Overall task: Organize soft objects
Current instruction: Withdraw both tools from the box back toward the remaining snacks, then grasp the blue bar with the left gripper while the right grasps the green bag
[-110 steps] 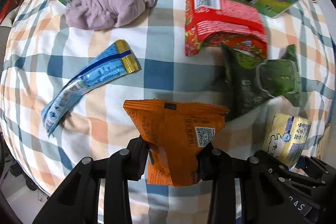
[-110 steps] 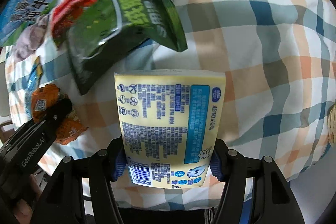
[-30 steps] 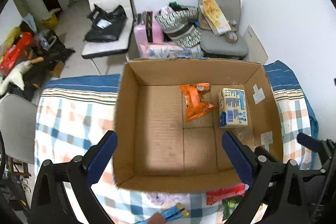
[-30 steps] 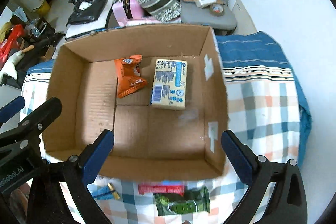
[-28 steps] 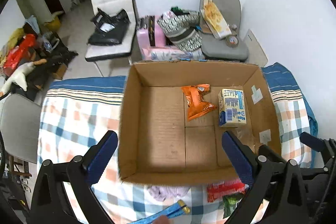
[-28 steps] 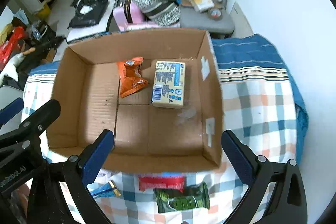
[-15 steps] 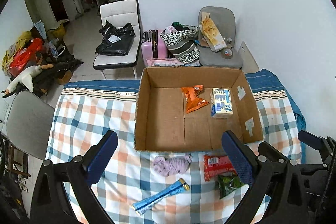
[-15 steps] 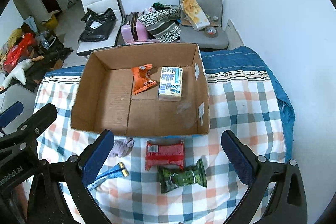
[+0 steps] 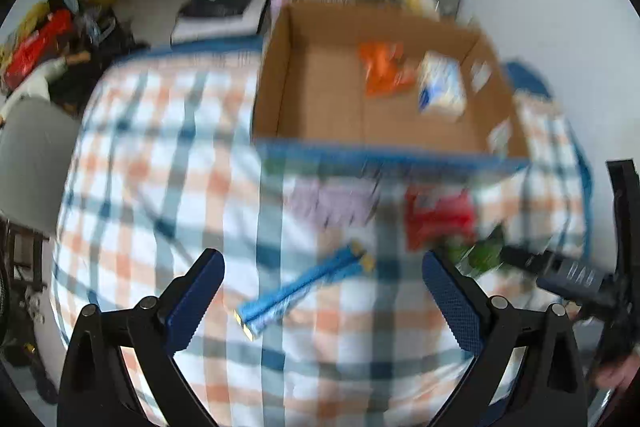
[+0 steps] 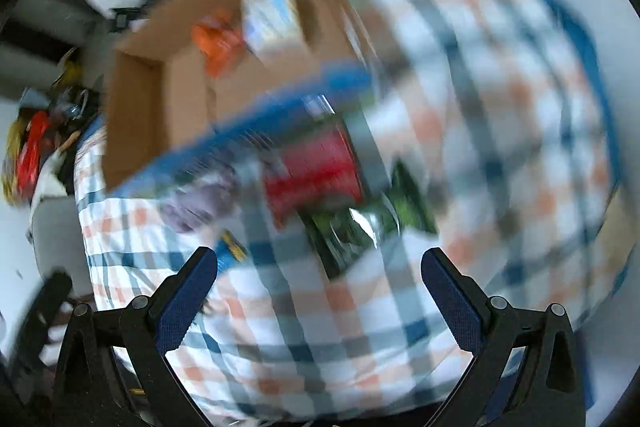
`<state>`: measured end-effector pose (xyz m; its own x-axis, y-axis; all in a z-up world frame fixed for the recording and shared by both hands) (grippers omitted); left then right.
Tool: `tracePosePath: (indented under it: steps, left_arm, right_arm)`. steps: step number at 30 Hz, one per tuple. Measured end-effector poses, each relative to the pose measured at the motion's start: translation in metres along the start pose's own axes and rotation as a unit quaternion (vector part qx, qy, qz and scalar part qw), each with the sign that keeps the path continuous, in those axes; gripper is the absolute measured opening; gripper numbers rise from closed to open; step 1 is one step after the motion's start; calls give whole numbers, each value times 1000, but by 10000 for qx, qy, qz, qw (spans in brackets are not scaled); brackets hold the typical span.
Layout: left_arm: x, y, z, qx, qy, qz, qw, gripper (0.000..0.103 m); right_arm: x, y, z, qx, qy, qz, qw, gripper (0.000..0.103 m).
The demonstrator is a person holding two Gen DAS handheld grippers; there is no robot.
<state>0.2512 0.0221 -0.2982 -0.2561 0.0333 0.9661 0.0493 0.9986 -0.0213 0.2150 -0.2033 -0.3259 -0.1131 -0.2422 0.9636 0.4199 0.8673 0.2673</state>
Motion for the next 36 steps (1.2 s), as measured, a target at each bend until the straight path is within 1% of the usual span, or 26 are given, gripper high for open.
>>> tracePosePath:
  steps: [3, 4, 5, 7, 10, 11, 12, 13, 15, 16, 17, 18, 19, 20, 21, 22, 23, 26, 29, 31, 32, 33, 34, 35, 36]
  left_arm:
    - [-35, 5, 21, -30, 413, -133, 9991, 101]
    - [-46, 6, 26, -56, 535, -165, 9984, 101]
    - [-56, 6, 30, -72, 609, -221, 9979, 101]
    - [-71, 6, 35, -135, 717, -292, 9969, 101]
    - [-96, 10, 39, -307, 931, -484, 9940, 101]
    - [-104, 11, 40, -364, 1003, -523, 9929, 101]
    - [-111, 11, 41, -437, 1071, -565, 9917, 101]
    - [-117, 12, 42, -499, 1120, -609, 9906, 101]
    - [-131, 10, 45, -695, 1286, -636, 9872, 101]
    - [-136, 8, 48, -779, 1383, -627, 9853, 101]
    - [-144, 6, 52, -884, 1548, -579, 9823, 101]
    - [-148, 4, 56, -915, 1672, -499, 9804, 96]
    - [-152, 1, 60, -884, 1795, -345, 9792, 85]
    - [-155, -2, 67, -762, 1972, -136, 9773, 79]
    - [-157, -4, 71, -700, 2057, -56, 9761, 73]
    - [-158, -7, 74, -652, 2114, 35, 9752, 70]
    - [-157, -13, 79, -572, 2177, 195, 9741, 70]
    - [-153, -30, 90, -415, 2353, 596, 9692, 70]
    - [-150, -48, 100, -300, 2456, 886, 9648, 70]
    - [-150, -55, 102, -184, 2523, 1068, 9616, 70]
    - [-151, -57, 104, -73, 2598, 1209, 9580, 70]
    - [-151, -59, 102, 6, 2621, 1254, 9569, 70]
    - [-154, -58, 101, 92, 2613, 1279, 9567, 70]
    - [-157, -55, 99, 168, 2597, 1295, 9568, 70]
    - [-161, -52, 98, 236, 2568, 1271, 9578, 70]
  right_arm:
    - [-43, -31, 10, -774, 331, -181, 9963, 103]
    - [-52, -38, 11, -991, 353, -214, 9942, 103]
    - [-62, -44, 12, -1227, 347, -331, 9913, 103]
    - [-77, -51, 12, -1546, 303, -422, 9866, 103]
    - [-95, -53, 8, -1809, 227, -564, 9816, 99]
    - [-100, -52, 7, -1847, 207, -571, 9809, 93]
    - [-105, -50, 5, -1849, 189, -561, 9810, 82]
    - [-109, -50, 1, -1839, 215, -540, 9812, 76]
    - [-115, -49, 1, -1777, 274, -382, 9830, 66]
    - [-117, -49, 3, -1729, 289, -299, 9841, 63]
    - [-118, -50, 5, -1660, 314, -216, 9854, 56]
    - [-119, -49, 8, -1550, 357, -164, 9871, 50]
    - [-120, -50, 7, -1443, 413, -129, 9886, 49]
    - [-121, -48, 9, -1291, 502, -107, 9903, 48]
    - [-122, -47, 14, -1140, 605, -59, 9916, 46]
    - [-123, -44, 18, -950, 737, -11, 9928, 46]
    - [-124, -41, 22, -743, 871, 34, 9934, 45]
    - [-129, -29, 34, -94, 1206, 234, 9924, 45]
    - [-132, -17, 38, 390, 1378, 405, 9889, 45]
    - [-135, -11, 40, 548, 1447, 456, 9869, 47]
    - [-137, -7, 41, 637, 1492, 468, 9856, 48]
    - [-138, -5, 42, 662, 1480, 488, 9856, 51]
    - [-141, 2, 48, 660, 1472, 478, 9858, 53]
    - [-144, 5, 50, 676, 1484, 438, 9856, 58]
    - [-148, 7, 53, 680, 1498, 428, 9855, 59]
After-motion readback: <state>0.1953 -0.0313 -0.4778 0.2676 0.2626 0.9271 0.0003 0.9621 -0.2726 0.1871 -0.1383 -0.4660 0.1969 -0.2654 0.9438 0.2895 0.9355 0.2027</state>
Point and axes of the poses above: each gripper's, at about its wrist camera, not at the fingertips, and x roughly against the way its jaws point, y to its left, z to its underside, the point moved 7 cm from there along -x, roughly the way its jaws point, and after that the axes turned 2 degrees about -z, right-handed, at the moved point
